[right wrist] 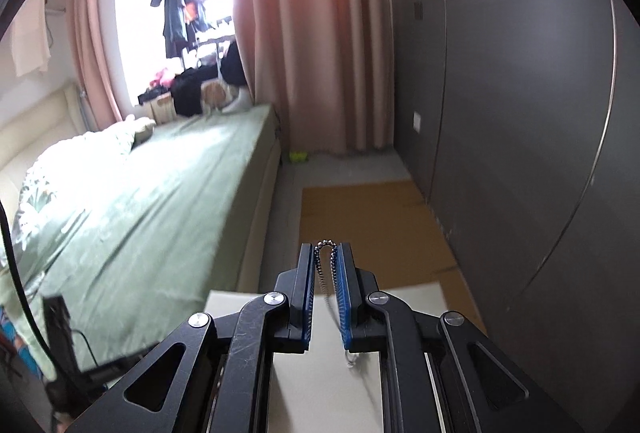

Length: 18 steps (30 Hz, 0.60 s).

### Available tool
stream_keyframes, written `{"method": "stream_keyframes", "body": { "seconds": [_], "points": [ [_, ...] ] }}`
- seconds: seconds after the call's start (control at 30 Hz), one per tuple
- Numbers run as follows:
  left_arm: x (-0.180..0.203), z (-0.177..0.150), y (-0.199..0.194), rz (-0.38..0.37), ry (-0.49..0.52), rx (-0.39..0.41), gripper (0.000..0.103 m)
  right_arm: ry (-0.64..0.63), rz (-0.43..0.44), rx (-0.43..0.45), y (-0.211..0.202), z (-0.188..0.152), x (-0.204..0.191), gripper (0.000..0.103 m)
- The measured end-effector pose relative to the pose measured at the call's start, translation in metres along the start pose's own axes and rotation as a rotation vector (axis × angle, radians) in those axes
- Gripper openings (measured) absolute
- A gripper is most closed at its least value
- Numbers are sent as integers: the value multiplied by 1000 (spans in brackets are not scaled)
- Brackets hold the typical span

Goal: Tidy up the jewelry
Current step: 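Grasp the silver chain necklace with the right gripper and lower it into the box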

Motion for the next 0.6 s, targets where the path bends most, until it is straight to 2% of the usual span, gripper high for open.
{"method": "stream_keyframes", "body": {
  "seconds": [0.33,0.6],
  "points": [
    [-10,4,-16,-8,-25,36,61,-59,3,131,-51,51,-50,11],
    [-14,7,-24,-14,-40,50,61,-98,40,198,-87,66,-89,11]
  ]
}}
Point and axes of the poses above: each gripper's, at about its wrist camera, not at the fingertips, and y roughly the way its jaws point, x to its right, z to its top, the point moved 4 cm from there along y, roughly the way its jaws point, and after that the axes turned 10 degrees about y, right-handed, at the moved point
